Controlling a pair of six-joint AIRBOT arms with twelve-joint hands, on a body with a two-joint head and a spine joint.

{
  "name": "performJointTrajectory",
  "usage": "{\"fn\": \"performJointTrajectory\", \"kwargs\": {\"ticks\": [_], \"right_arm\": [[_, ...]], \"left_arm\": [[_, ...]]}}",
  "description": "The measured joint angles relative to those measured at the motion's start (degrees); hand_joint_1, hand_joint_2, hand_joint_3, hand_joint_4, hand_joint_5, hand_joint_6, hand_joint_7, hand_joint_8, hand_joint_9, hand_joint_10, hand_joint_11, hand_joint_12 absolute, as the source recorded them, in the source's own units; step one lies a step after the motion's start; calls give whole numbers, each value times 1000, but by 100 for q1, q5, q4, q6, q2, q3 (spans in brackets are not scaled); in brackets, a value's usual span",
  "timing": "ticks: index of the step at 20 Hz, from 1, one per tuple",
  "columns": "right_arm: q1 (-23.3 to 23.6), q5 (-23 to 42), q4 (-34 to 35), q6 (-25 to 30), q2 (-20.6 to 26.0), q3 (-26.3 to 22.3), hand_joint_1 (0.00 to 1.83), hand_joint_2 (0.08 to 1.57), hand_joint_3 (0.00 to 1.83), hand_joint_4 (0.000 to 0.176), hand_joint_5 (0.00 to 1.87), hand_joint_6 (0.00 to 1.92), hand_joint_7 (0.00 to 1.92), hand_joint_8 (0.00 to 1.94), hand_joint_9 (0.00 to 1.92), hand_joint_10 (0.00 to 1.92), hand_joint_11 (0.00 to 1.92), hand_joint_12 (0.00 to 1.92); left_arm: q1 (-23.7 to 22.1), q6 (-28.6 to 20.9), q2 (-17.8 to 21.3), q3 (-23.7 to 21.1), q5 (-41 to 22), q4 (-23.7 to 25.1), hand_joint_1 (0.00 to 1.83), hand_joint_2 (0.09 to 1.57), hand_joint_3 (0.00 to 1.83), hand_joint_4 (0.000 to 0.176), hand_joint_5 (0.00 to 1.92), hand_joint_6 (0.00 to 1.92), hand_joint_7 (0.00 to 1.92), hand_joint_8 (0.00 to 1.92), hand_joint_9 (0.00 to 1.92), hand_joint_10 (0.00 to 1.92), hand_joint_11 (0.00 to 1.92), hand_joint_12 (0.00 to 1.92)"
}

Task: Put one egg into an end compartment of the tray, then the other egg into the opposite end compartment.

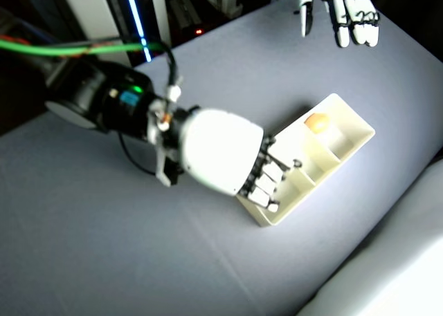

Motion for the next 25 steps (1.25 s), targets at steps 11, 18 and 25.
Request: {"fn": "performJointTrajectory", "kwargs": {"ticks": [11, 18, 25], "right_arm": [[-396, 1967, -164, -2, 1045, -1574, 318, 1332, 16, 3, 0, 0, 0, 0, 0, 39, 0, 1714], [-1880, 4310, -304, -2, 1915, -2754, 172, 1370, 16, 61, 0, 0, 0, 0, 0, 0, 0, 0], [-2924, 5757, 74, -4, 2326, -3252, 24, 1367, 10, 0, 0, 0, 0, 0, 0, 0, 0, 0]], "left_arm": [[208, -24, 37, -151, -372, -293, 352, 1379, 2, 109, 123, 11, 51, 6, 13, 4, 0, 263], [487, -216, 83, -227, -1150, -614, 241, 1372, 2, 140, 0, 0, 0, 0, 0, 0, 0, 1], [487, -249, 210, -350, -1637, -332, 0, 1220, 0, 133, 0, 0, 0, 0, 0, 0, 0, 0]]}}
